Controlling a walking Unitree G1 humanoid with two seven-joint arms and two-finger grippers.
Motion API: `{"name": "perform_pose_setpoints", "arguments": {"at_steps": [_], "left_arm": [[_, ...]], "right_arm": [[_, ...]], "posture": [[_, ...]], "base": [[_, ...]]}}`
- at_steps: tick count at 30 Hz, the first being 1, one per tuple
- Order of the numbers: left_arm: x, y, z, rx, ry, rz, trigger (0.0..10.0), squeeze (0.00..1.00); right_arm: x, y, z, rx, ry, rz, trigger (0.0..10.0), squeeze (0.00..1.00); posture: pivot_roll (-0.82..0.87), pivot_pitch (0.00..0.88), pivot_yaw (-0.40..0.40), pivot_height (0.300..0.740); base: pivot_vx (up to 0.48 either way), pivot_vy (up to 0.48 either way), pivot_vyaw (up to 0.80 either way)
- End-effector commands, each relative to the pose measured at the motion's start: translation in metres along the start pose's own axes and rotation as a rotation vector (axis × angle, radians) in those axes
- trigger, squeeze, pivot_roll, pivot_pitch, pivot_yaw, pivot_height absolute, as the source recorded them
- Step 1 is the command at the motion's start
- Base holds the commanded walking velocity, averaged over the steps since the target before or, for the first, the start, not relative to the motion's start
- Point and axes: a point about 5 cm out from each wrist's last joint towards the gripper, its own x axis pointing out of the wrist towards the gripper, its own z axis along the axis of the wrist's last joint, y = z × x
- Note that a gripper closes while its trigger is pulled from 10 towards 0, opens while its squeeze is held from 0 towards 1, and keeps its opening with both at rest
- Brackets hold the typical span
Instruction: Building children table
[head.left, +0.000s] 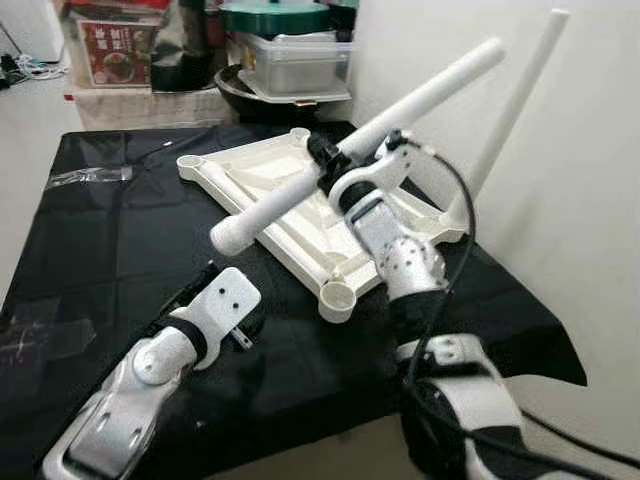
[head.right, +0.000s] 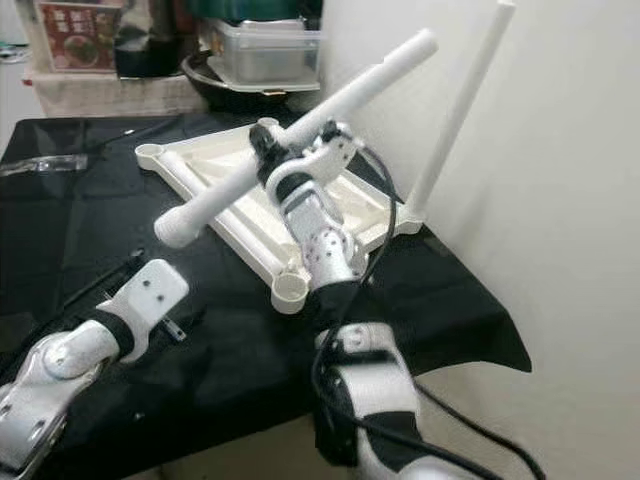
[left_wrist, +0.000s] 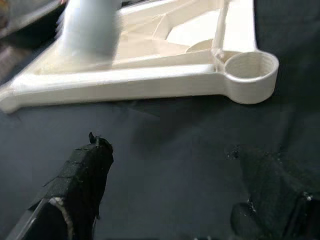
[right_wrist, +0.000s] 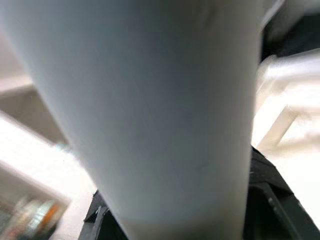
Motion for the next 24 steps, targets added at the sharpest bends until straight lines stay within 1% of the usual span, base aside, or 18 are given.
{"name": "perform_pose_setpoints", "arguments": {"at_steps": [1, 3, 5, 6, 7, 9, 10, 12, 13, 16, 17, 18, 19, 21, 22, 24], "left_arm": [[-0.004, 0.003, 0.002, -0.030, -0.028, 0.005, 10.0, 0.00], [-0.004, 0.003, 0.002, -0.030, -0.028, 0.005, 10.0, 0.00], [-0.007, 0.001, -0.003, -0.038, -0.014, -0.004, 10.0, 0.00], [-0.007, -0.001, -0.004, -0.043, -0.011, -0.013, 10.0, 0.00], [-0.007, -0.001, -0.004, -0.043, -0.011, -0.013, 10.0, 0.00], [-0.006, -0.004, -0.004, -0.051, -0.015, -0.022, 10.0, 0.00], [-0.006, -0.005, -0.004, -0.061, -0.018, -0.027, 10.0, 0.00], [-0.006, -0.005, -0.004, -0.061, -0.018, -0.027, 10.0, 0.00], [-0.006, -0.006, -0.003, -0.070, -0.023, -0.035, 10.0, 0.00], [-0.008, -0.008, -0.003, -0.087, -0.030, -0.050, 10.0, 0.00], [-0.009, -0.008, -0.003, -0.092, -0.032, -0.055, 10.0, 0.00], [-0.009, -0.008, -0.003, -0.092, -0.032, -0.055, 10.0, 0.00], [-0.010, -0.008, -0.003, -0.102, -0.036, -0.060, 10.0, 0.00], [-0.010, -0.008, -0.003, -0.102, -0.036, -0.060, 10.0, 0.00], [-0.011, -0.007, -0.003, -0.108, -0.037, -0.062, 10.0, 0.00], [-0.011, -0.008, -0.005, -0.119, -0.038, -0.064, 10.0, 0.00]], "right_arm": [[0.003, -0.001, 0.014, -0.020, -0.061, -0.025, 0.0, 0.00], [0.003, -0.001, 0.014, -0.020, -0.061, -0.025, 0.0, 0.00], [0.005, 0.002, 0.028, -0.093, -0.089, -0.006, 0.0, 0.00], [0.006, 0.003, 0.030, -0.124, -0.091, 0.008, 0.5, 0.00], [0.006, 0.003, 0.030, -0.124, -0.091, 0.008, 0.5, 0.00], [0.006, 0.004, 0.031, -0.149, -0.090, 0.025, 1.0, 0.00], [0.006, 0.003, 0.031, -0.157, -0.086, 0.032, 2.2, 0.00], [0.006, 0.003, 0.031, -0.157, -0.086, 0.032, 2.2, 0.00], [0.006, 0.003, 0.030, -0.154, -0.081, 0.035, 2.5, 0.00], [0.008, 0.001, 0.028, -0.158, -0.077, 0.043, 2.8, 0.00], [0.009, 0.001, 0.027, -0.159, -0.072, 0.051, 4.0, 0.00], [0.009, 0.001, 0.027, -0.159, -0.072, 0.051, 4.0, 0.00], [0.010, 0.001, 0.026, -0.178, -0.067, 0.060, 7.7, 0.00], [0.010, 0.001, 0.026, -0.178, -0.067, 0.060, 7.7, 0.00], [0.011, 0.001, 0.025, -0.204, -0.056, 0.077, 10.0, 0.00], [0.012, 0.002, 0.025, -0.296, -0.042, 0.101, 10.0, 0.00]], "posture": [[0.15, 0.000, -0.128, 0.740], [0.15, 0.000, -0.128, 0.740], [0.14, 0.000, -0.126, 0.740], [0.14, 0.000, -0.125, 0.740], [0.14, 0.000, -0.125, 0.740], [0.14, 0.000, -0.124, 0.740], [0.13, 0.000, -0.124, 0.740], [0.13, 0.000, -0.124, 0.740], [0.13, 0.000, -0.123, 0.740], [0.13, 0.000, -0.122, 0.740], [0.13, 0.000, -0.122, 0.740], [0.13, 0.000, -0.122, 0.740], [0.13, 0.000, -0.122, 0.740], [0.13, 0.000, -0.122, 0.740], [0.13, 0.000, -0.123, 0.740], [0.12, 0.000, -0.123, 0.740]], "base": [[0.000, 0.000, 0.00], [0.000, 0.000, 0.00], [0.000, 0.000, 0.00], [0.000, 0.000, 0.00], [0.000, 0.000, 0.00], [0.000, 0.000, 0.00], [0.000, 0.000, 0.00], [0.000, 0.000, 0.00], [0.000, 0.000, 0.00], [0.000, 0.000, 0.00], [0.000, 0.000, 0.00], [0.000, 0.000, 0.00], [0.000, 0.000, 0.00], [0.000, 0.000, 0.00], [0.000, 0.000, 0.00], [0.000, 0.000, 0.00]]}}
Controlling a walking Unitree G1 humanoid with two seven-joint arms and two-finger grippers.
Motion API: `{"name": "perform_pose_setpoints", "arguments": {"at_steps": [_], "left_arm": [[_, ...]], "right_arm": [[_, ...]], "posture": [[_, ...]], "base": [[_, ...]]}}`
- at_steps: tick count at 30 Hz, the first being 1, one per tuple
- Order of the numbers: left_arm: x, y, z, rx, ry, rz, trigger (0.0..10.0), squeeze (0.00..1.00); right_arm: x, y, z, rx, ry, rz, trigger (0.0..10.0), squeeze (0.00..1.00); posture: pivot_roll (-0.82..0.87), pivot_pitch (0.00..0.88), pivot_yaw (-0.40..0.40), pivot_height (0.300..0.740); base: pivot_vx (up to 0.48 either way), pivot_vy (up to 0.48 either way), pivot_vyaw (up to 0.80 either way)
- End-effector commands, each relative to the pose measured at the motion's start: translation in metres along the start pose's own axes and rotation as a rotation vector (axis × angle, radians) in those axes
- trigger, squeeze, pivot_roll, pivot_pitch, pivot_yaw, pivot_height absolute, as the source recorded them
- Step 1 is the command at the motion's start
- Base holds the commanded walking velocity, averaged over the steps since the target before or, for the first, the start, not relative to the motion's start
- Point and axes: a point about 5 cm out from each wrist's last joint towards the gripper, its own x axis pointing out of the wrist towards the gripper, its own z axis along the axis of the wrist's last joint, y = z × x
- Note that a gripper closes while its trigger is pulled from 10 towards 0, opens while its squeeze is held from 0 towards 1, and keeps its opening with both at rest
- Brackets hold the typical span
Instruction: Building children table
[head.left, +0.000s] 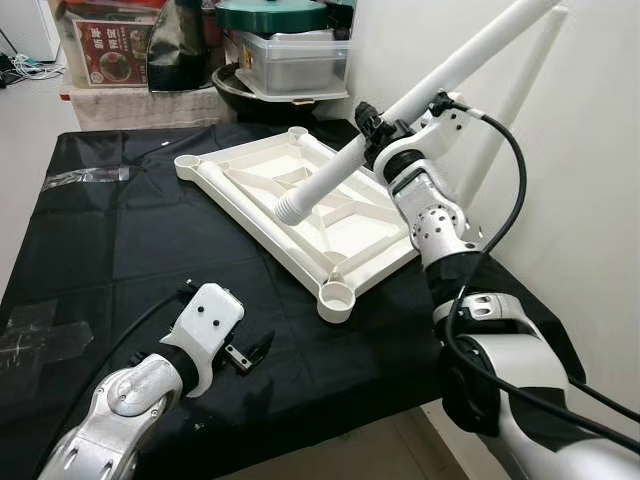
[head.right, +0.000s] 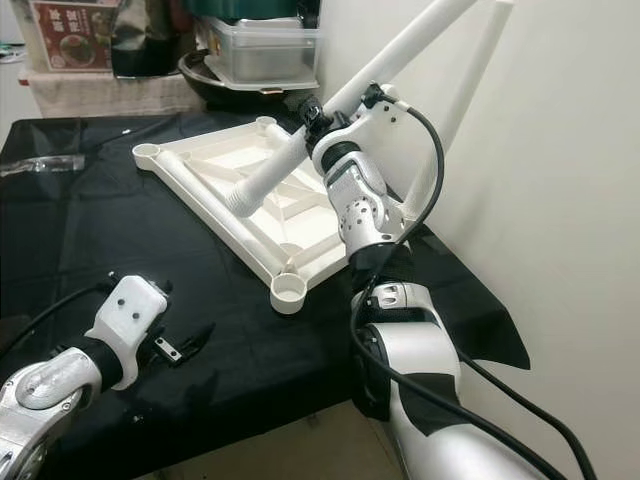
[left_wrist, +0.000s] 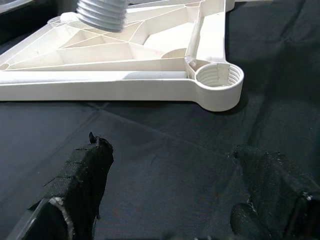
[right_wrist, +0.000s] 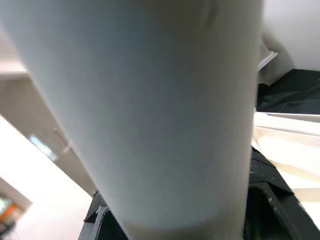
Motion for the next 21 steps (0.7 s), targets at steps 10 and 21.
{"name": "perform_pose_setpoints", "arguments": {"at_steps": [10, 21], "left_arm": [[-0.002, 0.005, -0.008, -0.063, -0.011, 0.038, 10.0, 0.00], [0.011, 0.033, -0.020, -0.231, -0.085, 0.200, 10.0, 0.00]], "right_arm": [[-0.001, 0.012, 0.008, -0.267, 0.070, 0.216, 10.0, 0.00], [-0.028, 0.015, 0.000, -0.275, 0.158, 0.504, 10.0, 0.00]], "posture": [[0.11, 0.000, -0.126, 0.740], [0.06, 0.000, -0.118, 0.740]], "base": [[0.000, 0.000, 0.00], [0.000, 0.000, 0.00]]}}
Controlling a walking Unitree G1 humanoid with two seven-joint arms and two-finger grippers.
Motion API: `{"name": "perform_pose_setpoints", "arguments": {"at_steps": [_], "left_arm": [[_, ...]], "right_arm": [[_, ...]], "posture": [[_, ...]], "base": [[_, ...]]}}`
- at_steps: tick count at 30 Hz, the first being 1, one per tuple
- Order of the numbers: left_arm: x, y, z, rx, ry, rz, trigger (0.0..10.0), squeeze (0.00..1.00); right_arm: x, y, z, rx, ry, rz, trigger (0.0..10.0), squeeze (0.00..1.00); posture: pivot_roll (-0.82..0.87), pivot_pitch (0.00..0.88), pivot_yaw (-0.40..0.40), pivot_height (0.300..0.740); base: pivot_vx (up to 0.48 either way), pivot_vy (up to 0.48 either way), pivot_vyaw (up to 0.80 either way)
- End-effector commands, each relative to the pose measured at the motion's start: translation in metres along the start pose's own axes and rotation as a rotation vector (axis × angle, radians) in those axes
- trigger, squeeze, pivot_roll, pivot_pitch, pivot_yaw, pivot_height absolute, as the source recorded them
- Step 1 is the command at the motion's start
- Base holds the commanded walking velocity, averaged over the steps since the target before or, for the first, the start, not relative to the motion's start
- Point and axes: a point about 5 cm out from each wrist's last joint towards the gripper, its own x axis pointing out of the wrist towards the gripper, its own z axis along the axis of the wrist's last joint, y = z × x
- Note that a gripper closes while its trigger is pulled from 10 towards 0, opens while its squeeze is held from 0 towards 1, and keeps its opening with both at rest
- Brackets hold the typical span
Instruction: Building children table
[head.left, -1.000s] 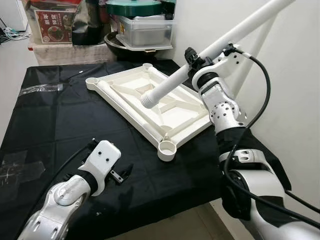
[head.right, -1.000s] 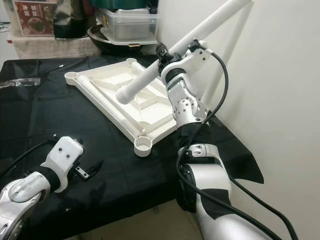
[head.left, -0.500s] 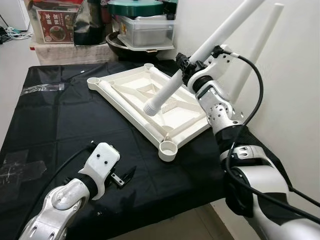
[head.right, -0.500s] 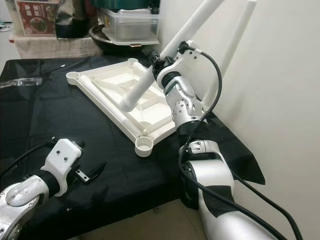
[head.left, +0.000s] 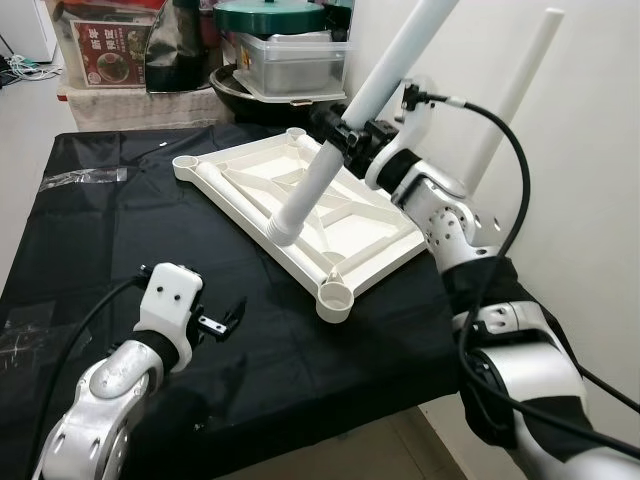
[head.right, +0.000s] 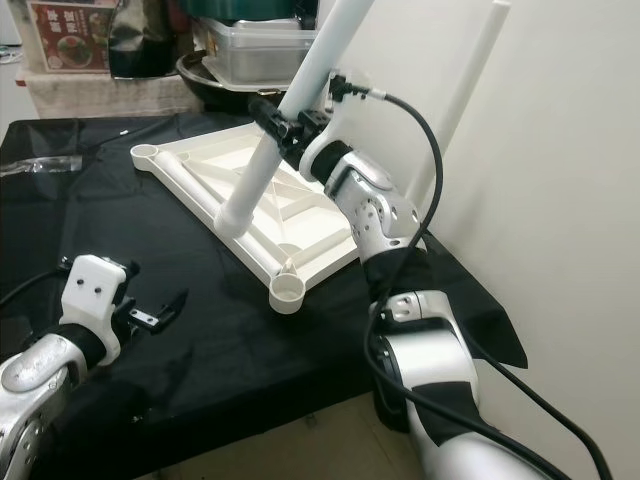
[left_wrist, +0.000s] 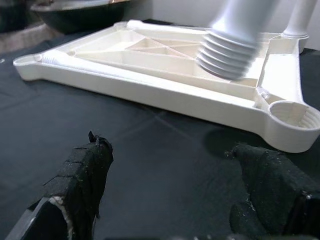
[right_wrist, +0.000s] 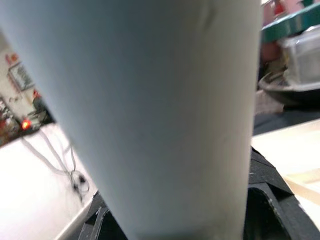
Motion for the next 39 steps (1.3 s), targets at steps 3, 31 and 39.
{"name": "perform_pose_setpoints", "arguments": {"at_steps": [3, 31, 39], "left_arm": [[-0.001, 0.002, -0.003, -0.055, -0.011, 0.000, 10.0, 0.00], [0.001, 0.004, -0.008, -0.076, -0.034, 0.003, 10.0, 0.00], [0.002, 0.005, -0.008, -0.077, -0.035, -0.006, 10.0, 0.00]], "right_arm": [[-0.011, -0.002, 0.000, -0.066, 0.056, 0.047, 10.0, 0.00], [-0.048, -0.020, -0.021, -0.173, 0.215, 0.009, 10.0, 0.00], [-0.053, -0.017, -0.021, -0.172, 0.225, 0.016, 10.0, 0.00]], "posture": [[0.06, 0.000, -0.125, 0.740], [0.05, 0.000, -0.122, 0.740], [0.05, 0.000, -0.114, 0.740]], "base": [[0.000, 0.000, 0.00], [0.000, 0.000, 0.00], [0.000, 0.000, 0.00]]}}
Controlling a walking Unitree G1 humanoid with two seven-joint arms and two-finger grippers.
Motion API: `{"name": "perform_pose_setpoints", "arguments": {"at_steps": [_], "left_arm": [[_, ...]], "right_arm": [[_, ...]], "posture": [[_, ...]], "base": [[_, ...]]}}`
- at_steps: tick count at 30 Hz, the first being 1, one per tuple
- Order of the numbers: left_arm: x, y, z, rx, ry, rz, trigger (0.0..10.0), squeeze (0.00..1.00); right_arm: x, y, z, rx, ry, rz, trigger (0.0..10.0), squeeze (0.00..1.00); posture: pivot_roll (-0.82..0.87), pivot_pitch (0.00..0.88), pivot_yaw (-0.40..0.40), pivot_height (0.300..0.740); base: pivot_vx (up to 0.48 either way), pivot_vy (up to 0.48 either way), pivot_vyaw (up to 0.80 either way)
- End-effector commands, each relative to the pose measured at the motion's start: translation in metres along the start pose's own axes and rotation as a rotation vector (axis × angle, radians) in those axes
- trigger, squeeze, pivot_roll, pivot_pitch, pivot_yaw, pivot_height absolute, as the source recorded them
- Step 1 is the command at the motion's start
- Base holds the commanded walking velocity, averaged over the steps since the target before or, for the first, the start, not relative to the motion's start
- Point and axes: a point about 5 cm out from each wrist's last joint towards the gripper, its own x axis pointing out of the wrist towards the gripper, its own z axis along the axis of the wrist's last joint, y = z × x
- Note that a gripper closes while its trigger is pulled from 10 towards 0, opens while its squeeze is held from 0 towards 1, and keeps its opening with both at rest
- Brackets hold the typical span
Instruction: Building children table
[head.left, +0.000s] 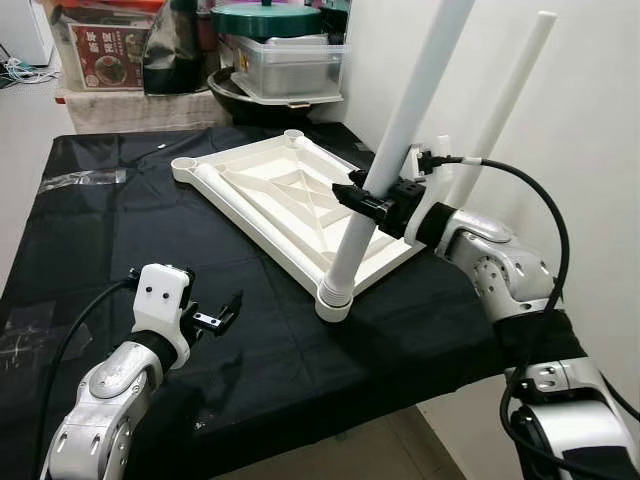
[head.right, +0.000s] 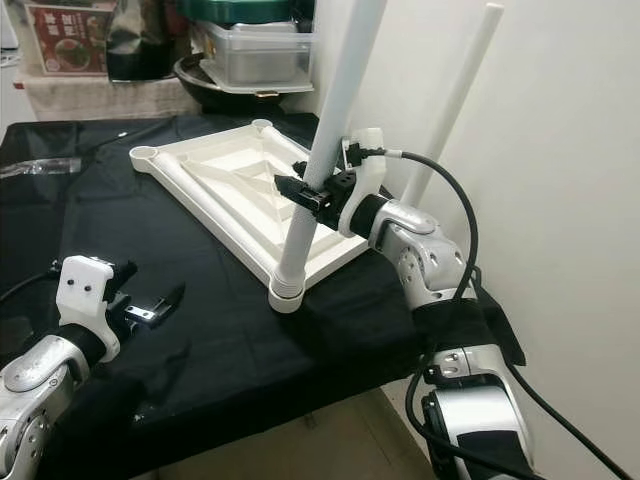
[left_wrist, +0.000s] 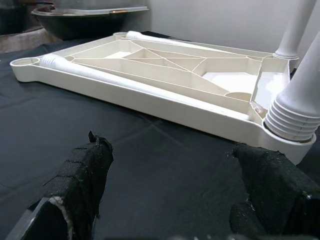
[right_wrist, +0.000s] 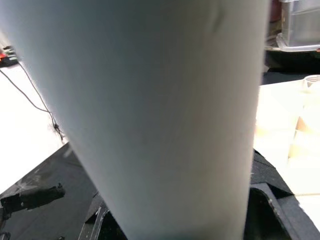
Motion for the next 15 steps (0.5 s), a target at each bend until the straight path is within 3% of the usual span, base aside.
{"name": "perform_pose_setpoints", "arguments": {"at_steps": [1, 8, 15], "left_arm": [[0.000, 0.000, -0.004, -0.016, 0.010, -0.003, 10.0, 0.00], [0.001, 0.001, -0.004, -0.018, 0.008, -0.002, 10.0, 0.00], [0.000, 0.001, -0.004, -0.016, 0.004, 0.007, 10.0, 0.00]], "right_arm": [[-0.006, -0.001, -0.003, -0.023, 0.023, -0.015, 10.0, 0.00], [-0.003, 0.012, -0.018, -0.048, 0.052, 0.022, 10.0, 0.00], [-0.002, 0.017, -0.035, -0.064, 0.041, -0.054, 10.0, 0.00]], "posture": [[0.05, 0.000, -0.114, 0.740], [0.05, 0.000, -0.123, 0.740], [0.06, 0.000, -0.123, 0.740]], "base": [[0.000, 0.000, 0.00], [0.000, 0.000, 0.00], [0.000, 0.000, 0.00]]}}
